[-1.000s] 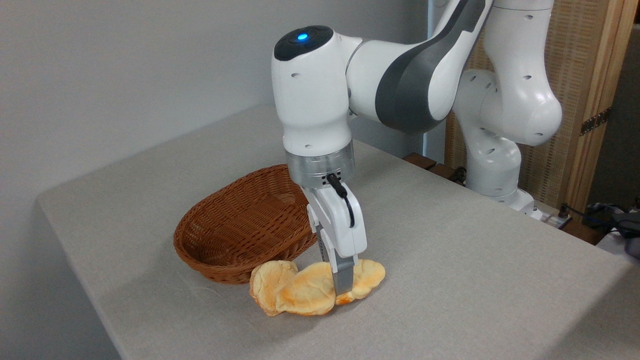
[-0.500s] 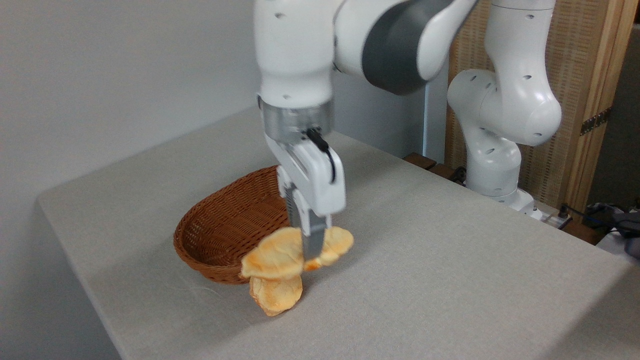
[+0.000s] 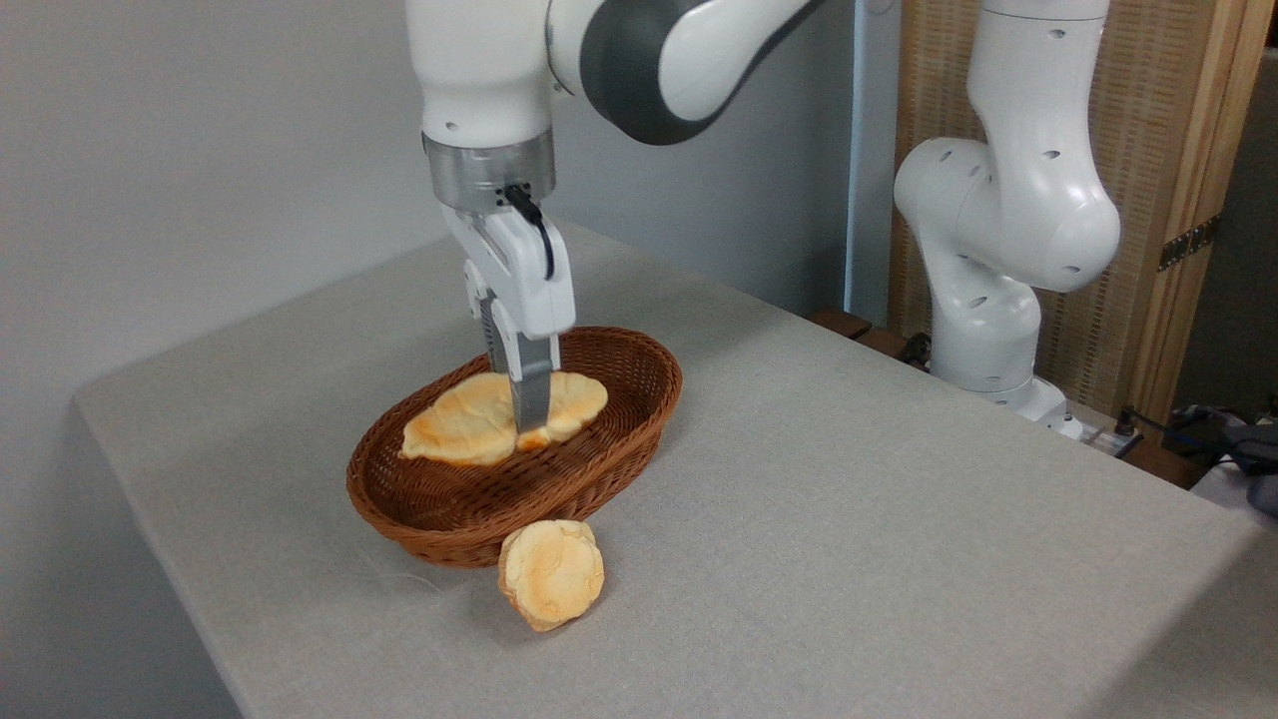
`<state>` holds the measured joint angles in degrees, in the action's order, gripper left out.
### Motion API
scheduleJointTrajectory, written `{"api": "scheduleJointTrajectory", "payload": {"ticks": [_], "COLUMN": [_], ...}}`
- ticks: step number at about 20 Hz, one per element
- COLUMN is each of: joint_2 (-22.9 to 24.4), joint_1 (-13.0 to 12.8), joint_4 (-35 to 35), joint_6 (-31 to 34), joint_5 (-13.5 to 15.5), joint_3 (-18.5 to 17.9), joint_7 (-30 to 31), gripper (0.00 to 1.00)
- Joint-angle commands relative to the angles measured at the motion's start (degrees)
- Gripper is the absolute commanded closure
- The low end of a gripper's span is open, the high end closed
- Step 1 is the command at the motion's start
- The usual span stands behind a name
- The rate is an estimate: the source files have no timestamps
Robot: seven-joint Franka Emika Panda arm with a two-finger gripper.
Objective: Put bread into the basket
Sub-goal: 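Lift the loaf and carry it over the wicker basket, then lower the loaf into the basket and open the gripper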
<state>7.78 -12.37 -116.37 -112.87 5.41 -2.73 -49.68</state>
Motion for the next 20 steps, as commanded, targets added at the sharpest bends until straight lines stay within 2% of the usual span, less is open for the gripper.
{"api": "scheduleJointTrajectory", "payload": {"ticks": [1,3,5,20], "joint_2": [0.0,0.0,-0.2,-1.3], "joint_1": [0.2,0.2,0.2,0.2], "joint_4": [1.0,0.9,0.9,0.9], "joint_6": [1.2,1.2,1.2,1.2], "joint_5": [0.9,0.9,0.8,0.8], "joint_3": [3.4,4.9,5.9,6.2], "joint_7": [4.9,7.2,9.5,9.7], "gripper": [0.54,0.52,0.00,0.00]}}
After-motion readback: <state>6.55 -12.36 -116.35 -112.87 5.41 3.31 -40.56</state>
